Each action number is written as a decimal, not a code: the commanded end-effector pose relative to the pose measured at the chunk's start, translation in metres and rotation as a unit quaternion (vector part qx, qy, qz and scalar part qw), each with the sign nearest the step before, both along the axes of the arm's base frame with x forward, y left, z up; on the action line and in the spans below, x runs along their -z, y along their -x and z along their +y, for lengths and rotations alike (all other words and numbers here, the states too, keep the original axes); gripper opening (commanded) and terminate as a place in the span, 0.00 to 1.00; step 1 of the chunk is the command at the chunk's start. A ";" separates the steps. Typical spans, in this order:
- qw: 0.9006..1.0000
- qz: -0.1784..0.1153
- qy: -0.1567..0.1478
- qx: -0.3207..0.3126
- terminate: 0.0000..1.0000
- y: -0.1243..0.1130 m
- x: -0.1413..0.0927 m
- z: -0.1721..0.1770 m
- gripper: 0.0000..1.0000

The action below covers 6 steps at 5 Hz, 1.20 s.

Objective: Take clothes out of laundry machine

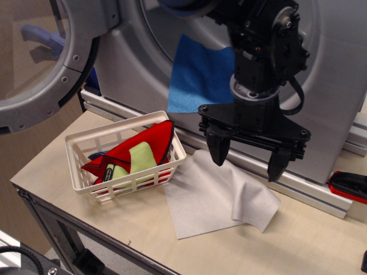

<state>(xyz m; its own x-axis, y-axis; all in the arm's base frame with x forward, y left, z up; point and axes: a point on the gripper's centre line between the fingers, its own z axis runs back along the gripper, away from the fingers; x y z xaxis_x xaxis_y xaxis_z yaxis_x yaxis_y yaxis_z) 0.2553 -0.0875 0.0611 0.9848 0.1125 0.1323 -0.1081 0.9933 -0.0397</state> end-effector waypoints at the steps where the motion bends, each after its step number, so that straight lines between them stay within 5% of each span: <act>1: 1.000 0.000 0.000 0.000 0.00 0.000 0.000 0.000 1.00; 2: 0.999 0.002 -0.048 -0.017 0.00 -0.022 -0.004 0.019 1.00; 3: 0.994 -0.039 -0.098 -0.034 0.00 -0.046 -0.009 0.037 1.00; 4: 0.986 -0.096 -0.134 -0.028 0.00 -0.074 -0.018 0.058 1.00; 5: 0.969 -0.186 -0.163 -0.021 0.00 -0.096 -0.022 0.076 1.00; 6: 0.957 -0.235 -0.172 0.000 0.00 -0.119 -0.025 0.092 1.00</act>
